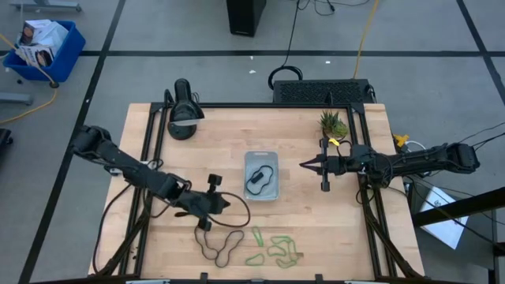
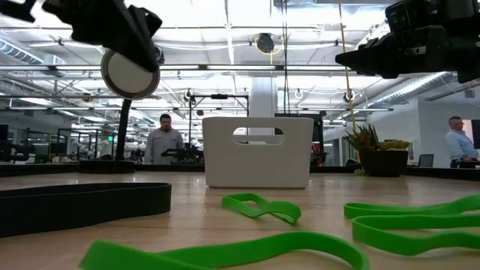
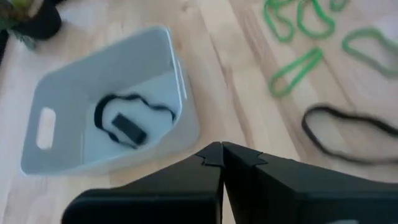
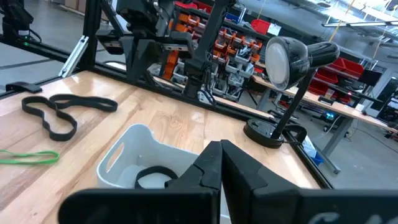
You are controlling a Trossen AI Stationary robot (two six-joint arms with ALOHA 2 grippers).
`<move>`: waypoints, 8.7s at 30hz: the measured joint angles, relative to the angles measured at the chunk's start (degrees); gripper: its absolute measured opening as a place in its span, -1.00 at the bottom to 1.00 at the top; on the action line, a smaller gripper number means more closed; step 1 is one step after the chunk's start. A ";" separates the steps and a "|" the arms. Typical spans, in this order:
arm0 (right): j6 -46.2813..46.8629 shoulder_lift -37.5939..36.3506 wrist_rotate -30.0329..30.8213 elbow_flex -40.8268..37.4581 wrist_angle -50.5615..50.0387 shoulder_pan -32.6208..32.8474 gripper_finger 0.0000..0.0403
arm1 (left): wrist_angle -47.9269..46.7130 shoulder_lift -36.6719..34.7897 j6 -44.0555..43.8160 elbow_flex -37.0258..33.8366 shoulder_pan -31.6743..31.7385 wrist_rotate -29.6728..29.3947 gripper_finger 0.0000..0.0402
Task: Pick and place rubber bands into bin
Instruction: Put the green rubber band into the gray bin, then put the black rubber band into the gray bin
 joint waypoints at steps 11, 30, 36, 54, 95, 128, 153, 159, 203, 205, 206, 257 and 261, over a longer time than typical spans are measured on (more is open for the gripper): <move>5.44 -0.45 -1.40 0.02 3.01 0.00 -1.00 | 1.10 -3.97 9.95 -0.18 1.69 0.80 -0.99; 6.92 -2.01 -1.77 0.02 1.27 0.02 -1.00 | 27.55 -40.90 13.61 -32.02 0.57 -0.60 -1.00; 7.97 -2.01 -1.77 0.02 0.05 0.00 -1.00 | 41.71 -46.64 14.85 -44.47 1.37 -1.20 -1.00; 7.15 3.31 9.35 3.39 -3.97 20.03 -0.94 | 44.72 -47.82 19.31 -47.56 1.63 -13.01 -0.97; 42.15 62.41 27.27 42.32 -32.77 46.21 -0.01 | 41.05 -47.71 10.61 -47.54 1.57 -13.24 -0.79; 19.49 37.35 41.42 40.55 -30.70 41.59 -0.99 | 40.96 -47.71 10.05 -47.54 1.57 -12.96 -0.79; 13.34 -1.71 38.04 -7.82 11.46 33.14 -1.00 | 41.03 -47.71 10.69 -47.52 1.57 -12.96 -0.79; 12.43 -1.54 38.98 -9.70 13.83 32.98 -1.00 | 41.04 -47.71 10.77 -47.52 1.59 -12.98 -0.79; 20.62 43.45 22.23 34.42 -19.13 14.14 -0.25 | 41.47 -47.70 10.23 -47.52 1.69 -12.98 -0.79; 21.20 43.45 22.20 34.44 -19.13 14.21 -0.10 | 41.47 -47.69 10.25 -47.52 1.70 -12.98 -0.79; 21.62 43.45 22.24 34.43 -19.13 14.18 -0.03 | 41.47 -47.71 10.25 -47.52 1.70 -12.98 -0.79; 13.32 8.48 -3.30 -4.61 22.41 3.30 -1.00 | 38.31 -47.71 -6.52 -47.52 1.74 -9.69 -0.79; 13.44 8.48 -3.21 -5.31 22.43 3.31 -1.00 | 37.99 -47.71 -6.24 -47.52 0.99 -3.44 -0.86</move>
